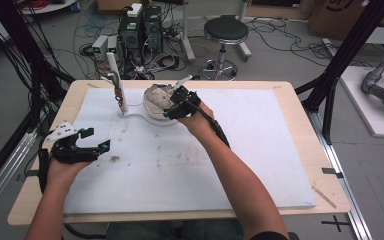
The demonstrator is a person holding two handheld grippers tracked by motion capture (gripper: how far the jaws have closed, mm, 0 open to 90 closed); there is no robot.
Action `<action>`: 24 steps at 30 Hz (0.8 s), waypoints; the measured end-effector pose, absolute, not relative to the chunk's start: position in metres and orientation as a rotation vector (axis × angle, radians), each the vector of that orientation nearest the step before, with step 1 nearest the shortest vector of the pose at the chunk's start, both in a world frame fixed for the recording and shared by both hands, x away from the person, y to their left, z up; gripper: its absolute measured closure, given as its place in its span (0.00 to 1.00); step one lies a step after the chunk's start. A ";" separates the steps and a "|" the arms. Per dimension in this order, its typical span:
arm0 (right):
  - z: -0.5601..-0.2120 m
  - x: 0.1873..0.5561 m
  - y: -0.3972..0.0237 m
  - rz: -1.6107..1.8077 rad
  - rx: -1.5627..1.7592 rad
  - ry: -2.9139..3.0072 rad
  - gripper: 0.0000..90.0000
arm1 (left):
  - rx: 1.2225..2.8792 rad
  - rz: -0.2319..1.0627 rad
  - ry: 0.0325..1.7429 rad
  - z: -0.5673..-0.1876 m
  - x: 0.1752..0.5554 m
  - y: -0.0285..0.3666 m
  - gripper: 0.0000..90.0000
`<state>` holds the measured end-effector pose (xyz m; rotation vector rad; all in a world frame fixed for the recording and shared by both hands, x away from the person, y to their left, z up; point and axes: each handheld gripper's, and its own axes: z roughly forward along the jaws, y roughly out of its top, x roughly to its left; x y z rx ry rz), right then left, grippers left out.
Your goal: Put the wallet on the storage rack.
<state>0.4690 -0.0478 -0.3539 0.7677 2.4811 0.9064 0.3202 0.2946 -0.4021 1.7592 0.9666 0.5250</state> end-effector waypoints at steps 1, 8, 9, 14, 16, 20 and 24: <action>-0.356 0.470 -0.047 0.891 0.770 2.483 0.40 | 1.761 0.526 0.965 -0.402 0.320 0.295 0.17; -0.364 0.478 -0.045 0.874 0.791 2.482 0.40 | 1.768 0.527 0.966 -0.403 0.321 0.295 0.17; -0.364 0.479 -0.045 0.876 0.786 2.477 0.40 | 1.767 0.526 0.967 -0.403 0.321 0.295 0.17; -0.364 0.481 -0.043 0.874 0.783 2.457 0.40 | 1.768 0.522 0.973 -0.405 0.321 0.294 0.17; -0.364 0.482 -0.043 0.873 0.785 2.451 0.39 | 1.770 0.521 0.974 -0.405 0.321 0.294 0.17; -0.364 0.481 -0.041 0.894 0.774 2.428 0.37 | 1.773 0.522 0.974 -0.405 0.321 0.294 0.17; -0.363 0.477 -0.038 0.877 0.743 2.406 0.33 | 1.772 0.521 0.973 -0.405 0.321 0.295 0.17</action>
